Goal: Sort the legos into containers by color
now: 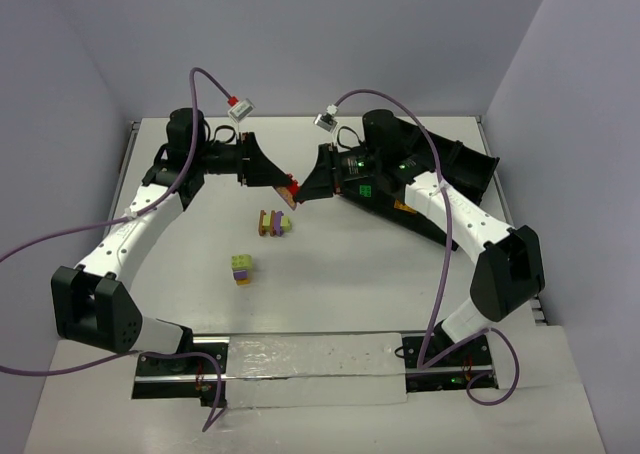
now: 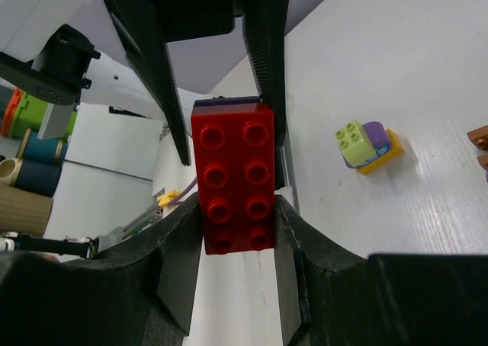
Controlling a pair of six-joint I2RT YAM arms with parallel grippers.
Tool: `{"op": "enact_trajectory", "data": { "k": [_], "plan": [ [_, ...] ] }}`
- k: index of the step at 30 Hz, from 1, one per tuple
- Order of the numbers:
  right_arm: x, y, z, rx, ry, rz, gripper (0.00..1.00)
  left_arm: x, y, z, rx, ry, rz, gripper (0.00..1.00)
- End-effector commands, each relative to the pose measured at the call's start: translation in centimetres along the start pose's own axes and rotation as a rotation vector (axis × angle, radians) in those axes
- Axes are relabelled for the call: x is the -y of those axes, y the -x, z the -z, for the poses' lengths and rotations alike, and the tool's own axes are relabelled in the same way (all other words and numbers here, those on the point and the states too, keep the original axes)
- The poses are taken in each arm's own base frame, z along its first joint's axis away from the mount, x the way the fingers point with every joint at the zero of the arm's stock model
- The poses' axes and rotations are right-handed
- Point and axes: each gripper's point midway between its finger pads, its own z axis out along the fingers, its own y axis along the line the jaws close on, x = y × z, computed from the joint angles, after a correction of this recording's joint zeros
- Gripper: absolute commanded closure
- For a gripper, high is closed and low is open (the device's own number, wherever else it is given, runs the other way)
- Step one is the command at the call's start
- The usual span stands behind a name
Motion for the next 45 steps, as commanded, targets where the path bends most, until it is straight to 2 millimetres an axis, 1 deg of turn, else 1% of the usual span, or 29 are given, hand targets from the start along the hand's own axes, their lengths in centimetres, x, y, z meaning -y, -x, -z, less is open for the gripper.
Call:
{"op": "enact_trajectory", "data": {
  "k": [1,2,6,9,12,18,21,22,23,27,30,37,39,40,41,42,45],
  "plan": [
    [-1.4,1.4,0.2,0.051,0.0,0.08,1.0,1.3,1.7,0.3,0.034,0.036,-0.079,0.04],
    [-1.4,1.4,0.2,0.052,-0.006,0.08,1.0,1.0,1.9,0.3,0.04,0.054,-0.075,0.01],
    [-1.1,1.4,0.8,0.065,-0.041,0.085,1.0,0.8,2.3,1.0,0.087,0.071,-0.084,0.01],
    [-1.2,1.4,1.3,0.076,-0.047,0.09,1.0,0.4,2.1,1.7,0.103,0.066,-0.049,0.01],
    [-1.1,1.4,1.5,0.074,-0.05,0.083,1.0,-0.2,1.6,1.7,0.083,0.051,-0.03,0.01],
    [-0.8,1.3,1.6,0.077,-0.057,0.077,1.0,1.0,0.5,1.9,0.046,-0.024,-0.043,0.05],
    [-0.7,1.4,1.6,0.079,-0.056,0.074,1.0,1.2,0.3,1.9,0.034,-0.039,-0.042,0.09],
    [-0.7,1.4,1.5,0.079,-0.056,0.074,1.0,1.2,0.2,1.9,0.03,-0.042,-0.041,0.1],
    [-0.6,1.4,1.5,0.08,-0.056,0.073,1.0,1.4,0.2,1.9,0.028,-0.042,-0.046,0.15],
    [-0.6,1.6,1.5,0.083,-0.053,0.069,1.0,1.6,0.1,2.0,0.03,-0.042,-0.052,0.19],
    [-0.5,1.7,1.4,0.085,-0.054,0.065,1.0,1.7,0.2,1.9,0.027,-0.048,-0.056,0.26],
    [-0.6,1.7,1.4,0.087,-0.052,0.06,1.0,1.8,0.1,1.2,0.019,-0.052,-0.052,0.31],
    [-0.6,1.7,1.4,0.087,-0.054,0.059,1.0,1.9,0.1,0.9,0.016,-0.056,-0.046,0.37],
    [-0.6,1.7,1.4,0.088,-0.055,0.06,1.0,2.0,0.0,0.8,0.014,-0.057,-0.042,0.43],
    [-0.5,1.7,1.4,0.087,-0.056,0.057,1.0,2.1,0.1,0.7,0.016,-0.055,-0.039,0.51],
    [-0.4,1.6,1.4,0.086,-0.057,0.054,1.0,2.3,0.3,0.6,0.02,-0.06,-0.054,0.57],
    [-0.4,1.6,1.3,0.086,-0.058,0.051,1.0,2.4,0.4,0.4,0.023,-0.064,-0.065,0.6]
  ]
}}
